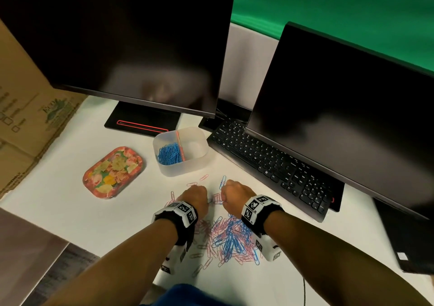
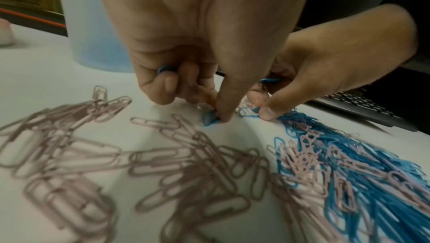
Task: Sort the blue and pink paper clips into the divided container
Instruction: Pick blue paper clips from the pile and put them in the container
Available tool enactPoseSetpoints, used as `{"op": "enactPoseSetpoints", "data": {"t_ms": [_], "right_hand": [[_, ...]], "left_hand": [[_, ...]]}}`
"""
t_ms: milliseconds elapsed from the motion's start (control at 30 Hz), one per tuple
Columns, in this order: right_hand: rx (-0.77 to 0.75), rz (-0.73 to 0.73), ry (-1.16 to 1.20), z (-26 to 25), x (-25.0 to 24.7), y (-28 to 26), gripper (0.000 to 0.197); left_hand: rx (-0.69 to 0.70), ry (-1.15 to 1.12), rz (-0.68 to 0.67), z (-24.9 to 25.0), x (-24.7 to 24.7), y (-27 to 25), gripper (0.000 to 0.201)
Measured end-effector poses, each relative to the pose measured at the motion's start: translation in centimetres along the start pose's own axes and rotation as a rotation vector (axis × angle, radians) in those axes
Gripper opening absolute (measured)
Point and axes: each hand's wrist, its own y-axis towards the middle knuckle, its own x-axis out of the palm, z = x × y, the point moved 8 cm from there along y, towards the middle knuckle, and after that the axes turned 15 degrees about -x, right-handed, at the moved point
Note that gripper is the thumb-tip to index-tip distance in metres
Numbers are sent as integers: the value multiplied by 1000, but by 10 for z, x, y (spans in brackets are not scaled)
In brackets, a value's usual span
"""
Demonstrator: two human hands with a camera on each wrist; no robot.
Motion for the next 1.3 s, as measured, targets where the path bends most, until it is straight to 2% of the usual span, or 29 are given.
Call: {"op": "enactPoseSetpoints", "data": {"t_ms": [133, 233, 300, 333, 433, 533, 633, 700, 867, 1000, 1067, 1133, 1233, 1300], "right_hand": [[9, -71, 16, 2, 3, -2, 18], [-13, -91, 124, 1, 0, -7, 17], [10, -50, 296, 7, -5, -11, 13], [15, -23, 393, 8, -7, -12, 12], [13, 34, 758, -1, -17, -11, 17], [54, 57, 1174, -22, -27, -3, 25], [41, 94, 1405, -46, -47, 12, 21], [39, 122, 1406, -60, -62, 27, 20], [100, 196, 1164, -77, -87, 75, 18], [157, 203, 957, -78, -98, 97, 13], [153, 191, 952, -81, -100, 105, 16], [126, 198, 964, -82, -103, 113, 27], [90, 201, 923, -84, -110, 114, 33], [72, 206, 936, -85, -113, 112, 33]], "left_hand": [[29, -36, 2, -2, -6, -3, 23], [53, -187, -7, -8, -21, -7, 13], [48, -330, -26, -16, -33, -7, 5], [30, -414, -57, -21, -37, -6, 7], [-78, -812, -280, -34, -46, -7, 24], [-163, -1215, -470, -41, -62, -19, 27], [-148, -1418, -480, -47, -89, -22, 27], [-140, -1471, -410, -54, -110, -17, 24], [-188, -1543, -206, -73, -150, -5, 15], [-278, -1518, -187, -84, -156, 9, 9], [-305, -1477, -186, -87, -155, 15, 10], [-322, -1426, -166, -89, -155, 19, 13], [-304, -1338, -134, -89, -157, 22, 22], [-279, -1283, -76, -89, -161, 22, 14]]}}
